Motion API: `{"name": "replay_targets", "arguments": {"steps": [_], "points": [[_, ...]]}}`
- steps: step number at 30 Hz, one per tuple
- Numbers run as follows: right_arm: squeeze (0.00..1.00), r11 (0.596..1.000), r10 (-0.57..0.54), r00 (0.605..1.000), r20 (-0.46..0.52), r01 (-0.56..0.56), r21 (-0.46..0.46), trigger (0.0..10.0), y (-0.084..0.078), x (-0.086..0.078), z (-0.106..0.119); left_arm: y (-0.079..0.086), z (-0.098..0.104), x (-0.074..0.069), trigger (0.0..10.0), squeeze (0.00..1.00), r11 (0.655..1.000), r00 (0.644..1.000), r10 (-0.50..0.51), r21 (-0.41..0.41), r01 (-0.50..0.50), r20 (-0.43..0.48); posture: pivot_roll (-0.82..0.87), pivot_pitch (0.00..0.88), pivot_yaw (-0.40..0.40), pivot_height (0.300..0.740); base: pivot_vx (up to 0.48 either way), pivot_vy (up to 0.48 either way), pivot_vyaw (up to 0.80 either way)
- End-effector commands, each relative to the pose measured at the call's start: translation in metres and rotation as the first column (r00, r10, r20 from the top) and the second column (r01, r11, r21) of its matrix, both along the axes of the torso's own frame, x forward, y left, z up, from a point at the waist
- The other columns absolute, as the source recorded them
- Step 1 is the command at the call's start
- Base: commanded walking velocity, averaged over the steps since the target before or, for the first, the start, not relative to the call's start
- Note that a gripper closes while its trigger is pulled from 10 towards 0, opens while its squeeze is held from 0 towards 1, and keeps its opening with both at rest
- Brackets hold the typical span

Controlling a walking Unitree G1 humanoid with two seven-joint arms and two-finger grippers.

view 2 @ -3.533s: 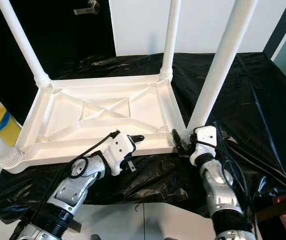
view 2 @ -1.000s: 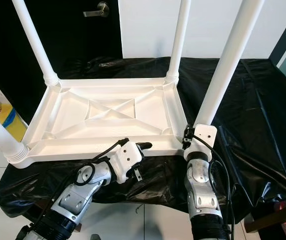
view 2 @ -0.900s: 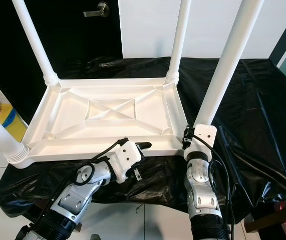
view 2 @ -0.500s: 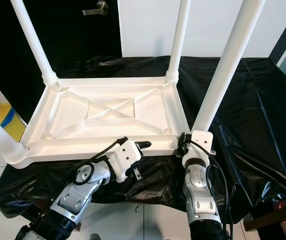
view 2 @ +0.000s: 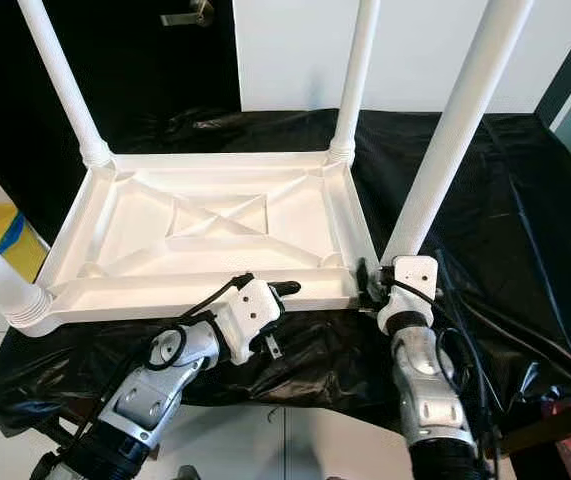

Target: Building children table

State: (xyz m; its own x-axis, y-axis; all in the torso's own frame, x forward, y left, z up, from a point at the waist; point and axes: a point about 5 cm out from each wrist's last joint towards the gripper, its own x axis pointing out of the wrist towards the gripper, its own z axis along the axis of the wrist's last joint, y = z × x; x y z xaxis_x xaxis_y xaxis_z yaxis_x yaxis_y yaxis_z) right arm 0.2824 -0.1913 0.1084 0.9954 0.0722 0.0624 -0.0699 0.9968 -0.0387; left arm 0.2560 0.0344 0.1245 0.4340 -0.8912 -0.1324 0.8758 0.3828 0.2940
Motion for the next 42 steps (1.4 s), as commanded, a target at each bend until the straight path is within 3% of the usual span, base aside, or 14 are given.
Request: {"name": "replay_targets", "arguments": {"steps": [1,11,12,14,15,16,17,27,28,29,30,42], "points": [[0.00,0.999,0.052,0.999,0.016,-0.052,0.010,10.0,0.000,0.002,0.002,0.001,0.001,0.001,10.0,0.00,0.998,0.998,0.067,-0.003,-0.067,0.019,0.01,0.020,-0.054,0.740,0.000,0.000,0.00],[0.00,0.973,0.228,0.973,0.017,-0.227,-0.038,10.0,-0.004,0.015,0.010,0.001,0.001,0.001,10.0,0.00,0.998,0.998,0.065,0.001,-0.065,0.020,0.01,0.014,-0.048,0.740,0.000,0.000,0.00],[0.00,0.966,0.255,0.967,0.007,-0.255,-0.045,7.1,-0.003,0.016,0.009,0.001,0.001,0.001,10.0,0.00,0.998,0.998,0.063,0.004,-0.063,0.023,0.01,0.014,-0.048,0.740,0.000,0.000,0.00],[0.00,0.961,0.273,0.962,0.000,-0.273,-0.048,7.1,-0.002,0.017,0.008,0.000,0.001,0.001,10.0,0.00,0.998,0.998,0.061,0.005,-0.062,0.025,0.01,0.014,-0.048,0.740,0.000,0.000,0.00],[0.00,0.957,0.284,0.959,-0.007,-0.284,-0.051,1.9,-0.002,0.017,0.007,0.001,0.002,0.001,10.0,0.00,0.998,0.998,0.062,0.006,-0.062,0.026,0.01,0.012,-0.050,0.740,0.000,0.000,0.00],[0.00,0.957,0.284,0.959,-0.007,-0.284,-0.051,1.9,-0.002,0.017,0.007,0.001,0.002,0.001,10.0,0.00,0.998,0.998,0.062,0.006,-0.062,0.026,0.01,0.012,-0.050,0.740,0.000,0.000,0.00],[0.00,0.955,0.290,0.957,-0.014,-0.290,-0.052,0.0,-0.002,0.017,0.005,0.001,0.002,0.001,10.0,0.00,0.998,0.998,0.063,0.007,-0.063,0.026,0.02,0.013,-0.050,0.740,0.000,0.000,0.00],[0.00,0.959,0.280,0.958,-0.069,-0.282,-0.030,0.0,-0.008,0.010,-0.012,0.002,0.002,0.000,10.0,0.00,0.998,0.997,0.070,0.009,-0.070,0.025,0.02,0.015,-0.052,0.740,0.000,0.000,0.00],[0.00,0.962,0.269,0.960,-0.076,-0.272,-0.026,7.6,-0.009,0.010,-0.014,0.002,0.002,0.000,10.0,0.00,0.998,0.997,0.069,0.009,-0.069,0.024,0.02,0.016,-0.051,0.740,0.000,0.000,0.00],[0.00,0.964,0.263,0.962,-0.079,-0.266,-0.025,7.6,-0.009,0.010,-0.015,0.002,0.002,0.000,10.0,0.00,0.998,0.997,0.069,0.009,-0.069,0.025,0.02,0.016,-0.051,0.740,0.000,0.000,0.00],[0.00,0.968,0.246,0.966,-0.084,-0.249,-0.027,10.0,-0.010,0.010,-0.016,0.002,0.002,0.000,10.0,0.00,0.998,0.997,0.068,0.010,-0.068,0.025,0.02,0.016,-0.049,0.740,0.000,0.000,0.00],[0.00,0.996,0.086,0.988,-0.131,-0.087,-0.007,10.0,-0.001,0.009,-0.027,0.001,0.001,0.000,10.0,0.00,0.998,0.998,0.061,0.014,-0.061,0.024,0.01,0.018,-0.046,0.740,0.000,0.000,0.00]]}}
